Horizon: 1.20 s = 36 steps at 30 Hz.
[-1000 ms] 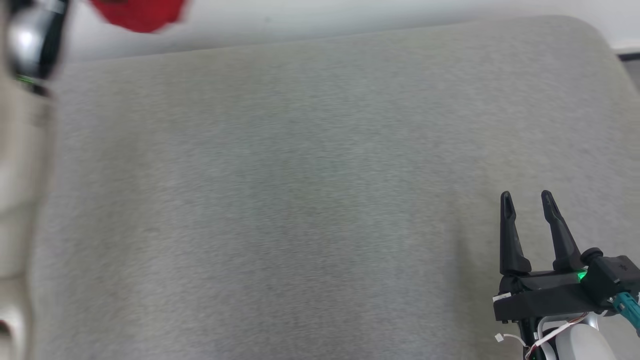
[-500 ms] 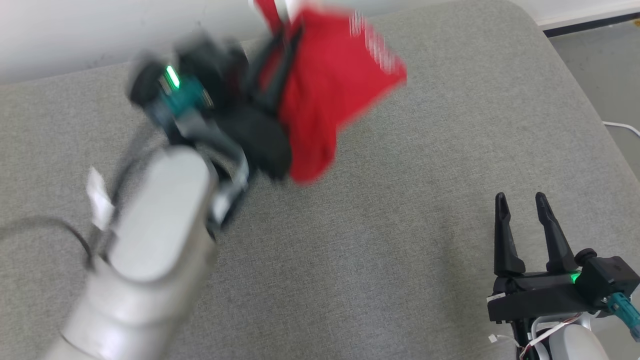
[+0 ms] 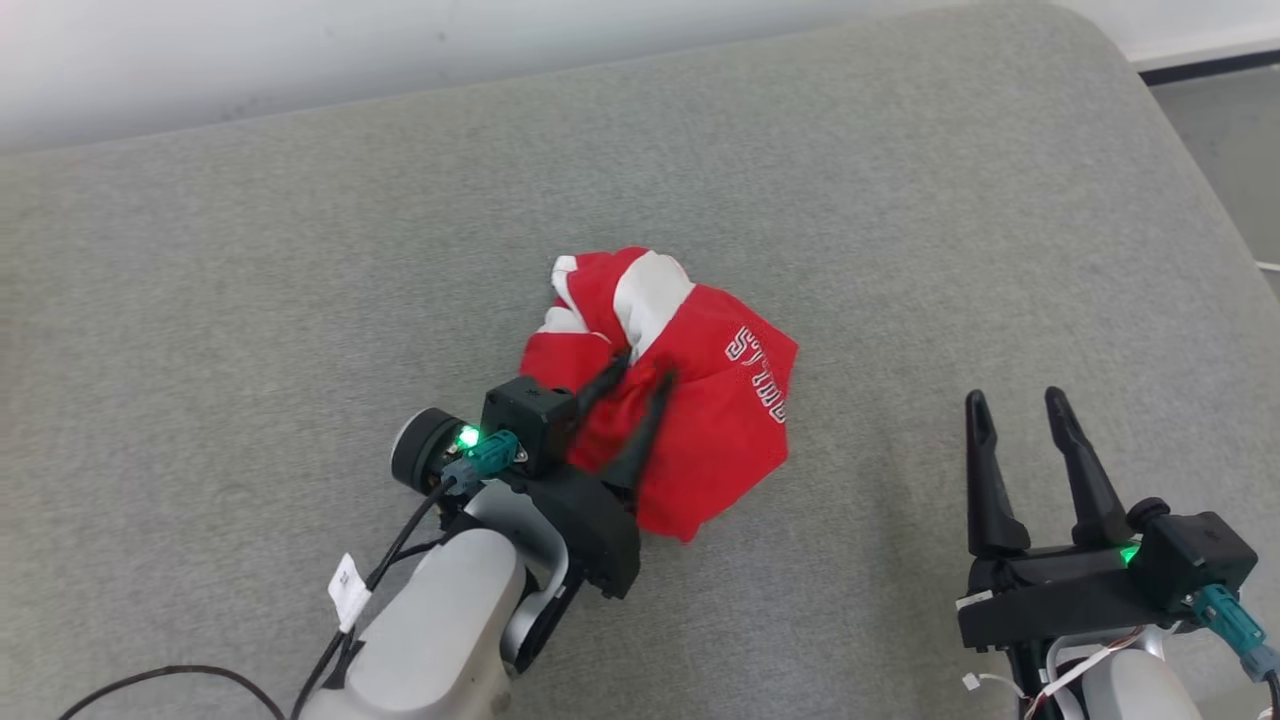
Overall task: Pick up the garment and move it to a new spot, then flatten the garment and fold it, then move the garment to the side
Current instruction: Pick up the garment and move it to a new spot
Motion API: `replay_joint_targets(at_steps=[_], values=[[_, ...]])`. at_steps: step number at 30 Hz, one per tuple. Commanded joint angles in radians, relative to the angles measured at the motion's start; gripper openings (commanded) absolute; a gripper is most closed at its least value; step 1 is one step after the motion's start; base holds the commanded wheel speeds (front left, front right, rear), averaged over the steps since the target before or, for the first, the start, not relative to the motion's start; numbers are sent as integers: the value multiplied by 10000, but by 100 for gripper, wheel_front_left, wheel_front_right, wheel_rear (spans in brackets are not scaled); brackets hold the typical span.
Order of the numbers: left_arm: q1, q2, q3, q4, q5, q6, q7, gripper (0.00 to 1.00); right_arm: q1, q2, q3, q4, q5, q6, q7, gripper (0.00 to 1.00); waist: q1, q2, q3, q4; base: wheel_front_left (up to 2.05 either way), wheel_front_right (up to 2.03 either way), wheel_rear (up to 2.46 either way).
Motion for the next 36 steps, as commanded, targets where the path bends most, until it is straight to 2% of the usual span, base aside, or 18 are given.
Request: replay_joint_targets(at_steps=[1,7,12,22,27,36], values=[[-49,-46,-6,0,-80,40,-165,100,-40,-73,-42,-16,-20,-21,-4,100,0,0,-110,169,0,0,0],[-289,58,527,-518,-38,425,-654,100,294,-171,-147,-72,-148,-21,-2,100,0,0,-583,801,0,0,0],[370,740,1560,-1773,386,799,-663,100,510,-256,-76,-133,-176,-21,-2,100,0,0,-966,1270,0,0,0],[2775,1946,3648,-3788,933,1059,-668,100,847,-372,-3,-332,-274,-21,-2,100,0,0,-1564,1966,0,0,0],[4093,2024,4648,-4585,993,1166,-669,100,939,-408,61,-386,-296,-21,-4,100,0,0,-1741,2125,0,0,0],[6050,1462,5802,-5076,1255,962,-670,100,1078,-541,273,-356,-261,-21,-2,100,0,0,-1992,2092,0,0,0]])
